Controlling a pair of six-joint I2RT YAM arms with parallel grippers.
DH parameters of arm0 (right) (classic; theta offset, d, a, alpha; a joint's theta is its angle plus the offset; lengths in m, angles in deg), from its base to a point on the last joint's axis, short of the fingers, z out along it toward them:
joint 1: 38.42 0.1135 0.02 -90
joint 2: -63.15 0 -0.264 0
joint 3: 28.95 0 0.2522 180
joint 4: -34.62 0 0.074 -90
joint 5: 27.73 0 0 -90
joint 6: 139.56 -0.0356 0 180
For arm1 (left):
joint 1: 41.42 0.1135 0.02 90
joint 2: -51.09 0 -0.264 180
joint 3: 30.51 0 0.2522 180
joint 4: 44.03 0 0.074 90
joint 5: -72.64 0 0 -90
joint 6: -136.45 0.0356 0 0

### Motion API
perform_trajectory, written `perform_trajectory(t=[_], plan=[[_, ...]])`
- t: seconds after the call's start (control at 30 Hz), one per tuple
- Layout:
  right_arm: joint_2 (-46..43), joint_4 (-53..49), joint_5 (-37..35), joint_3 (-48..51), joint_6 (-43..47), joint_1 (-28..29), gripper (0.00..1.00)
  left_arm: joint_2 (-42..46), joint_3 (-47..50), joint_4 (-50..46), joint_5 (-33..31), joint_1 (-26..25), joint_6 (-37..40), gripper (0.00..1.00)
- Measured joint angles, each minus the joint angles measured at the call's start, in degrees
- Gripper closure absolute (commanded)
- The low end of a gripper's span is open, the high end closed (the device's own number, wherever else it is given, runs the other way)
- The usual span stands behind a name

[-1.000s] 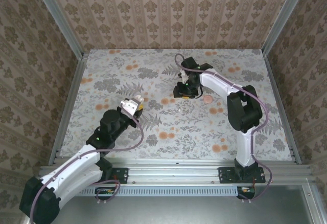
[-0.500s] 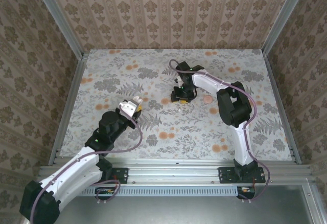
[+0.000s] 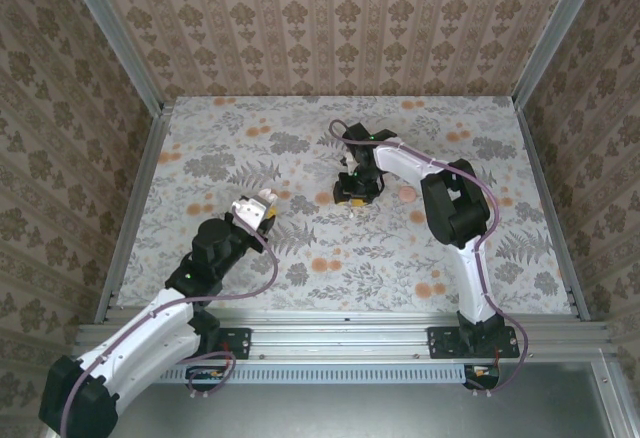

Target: Insert wireless bluetooth earbuds into charging case

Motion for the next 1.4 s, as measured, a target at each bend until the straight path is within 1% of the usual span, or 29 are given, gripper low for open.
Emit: perform_trajectory(t=[0.53,1.0,1.4], plan=[[0.8,-0.9,2.8,-0.1,0.5,1.5,0.55,0.6,0.0,0.0,0.2,0.0,0.0,0.95],[2.0,-6.4,2.7,-3.2,5.6,4.6,0.56,0.6,0.0,0.0,0.3,0.0,0.0,0.95],[2.2,-11.5,1.7,-5.2,8.9,6.0,0.57,1.5,0.3,0.0,0.4,0.0,0.0,0.95]])
